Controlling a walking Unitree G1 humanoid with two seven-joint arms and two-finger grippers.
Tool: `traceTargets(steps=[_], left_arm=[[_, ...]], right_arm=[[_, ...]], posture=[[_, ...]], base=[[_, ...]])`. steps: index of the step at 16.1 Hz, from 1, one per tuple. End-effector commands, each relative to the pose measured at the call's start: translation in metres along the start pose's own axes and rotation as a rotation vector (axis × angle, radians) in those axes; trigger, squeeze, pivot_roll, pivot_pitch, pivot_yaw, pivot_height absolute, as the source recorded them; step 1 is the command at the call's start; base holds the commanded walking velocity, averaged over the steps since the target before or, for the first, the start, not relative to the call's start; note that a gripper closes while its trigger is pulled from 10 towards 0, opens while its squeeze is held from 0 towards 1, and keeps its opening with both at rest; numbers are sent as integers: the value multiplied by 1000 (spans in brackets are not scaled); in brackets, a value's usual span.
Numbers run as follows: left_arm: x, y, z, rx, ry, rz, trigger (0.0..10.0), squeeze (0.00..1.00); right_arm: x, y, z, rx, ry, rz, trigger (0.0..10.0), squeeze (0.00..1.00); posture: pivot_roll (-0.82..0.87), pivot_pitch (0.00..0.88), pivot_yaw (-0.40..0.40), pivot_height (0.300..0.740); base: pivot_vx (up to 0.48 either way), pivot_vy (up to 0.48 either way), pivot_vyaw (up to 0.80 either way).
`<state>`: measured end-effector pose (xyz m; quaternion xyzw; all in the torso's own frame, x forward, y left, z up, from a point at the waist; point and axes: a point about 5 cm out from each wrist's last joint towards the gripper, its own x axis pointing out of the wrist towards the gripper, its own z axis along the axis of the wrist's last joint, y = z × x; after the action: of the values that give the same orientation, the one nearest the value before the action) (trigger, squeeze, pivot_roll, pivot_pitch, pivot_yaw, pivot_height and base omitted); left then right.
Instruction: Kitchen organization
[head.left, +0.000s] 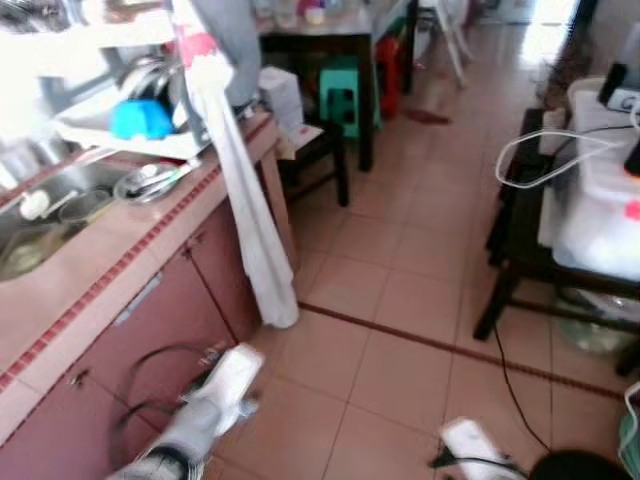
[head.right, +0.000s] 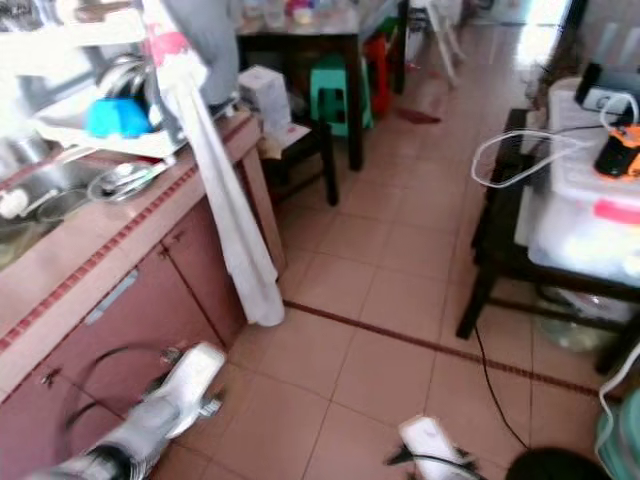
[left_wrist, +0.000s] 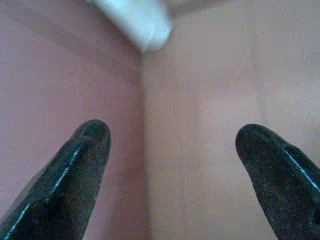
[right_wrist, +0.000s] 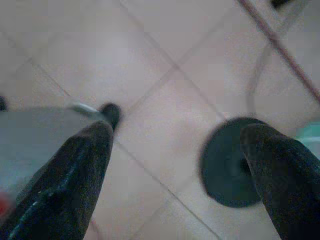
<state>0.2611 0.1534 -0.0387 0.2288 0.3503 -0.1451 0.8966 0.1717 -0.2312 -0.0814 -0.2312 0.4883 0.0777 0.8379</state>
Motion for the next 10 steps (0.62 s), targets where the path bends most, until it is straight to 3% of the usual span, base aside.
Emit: traceTargets(steps=[1, 10], left_arm=[[-4, 14, -16, 10, 50, 27, 10000, 0], [-3, 14, -14, 37, 46, 17, 10000, 0]], right_arm=[[2, 10, 12, 7, -35, 26, 10000, 0], [2, 12, 10, 12, -28, 27, 10000, 0]], posture=[[-110, 0, 106, 740], [-108, 0, 108, 740]], base=[[274, 0, -750], [261, 0, -722]])
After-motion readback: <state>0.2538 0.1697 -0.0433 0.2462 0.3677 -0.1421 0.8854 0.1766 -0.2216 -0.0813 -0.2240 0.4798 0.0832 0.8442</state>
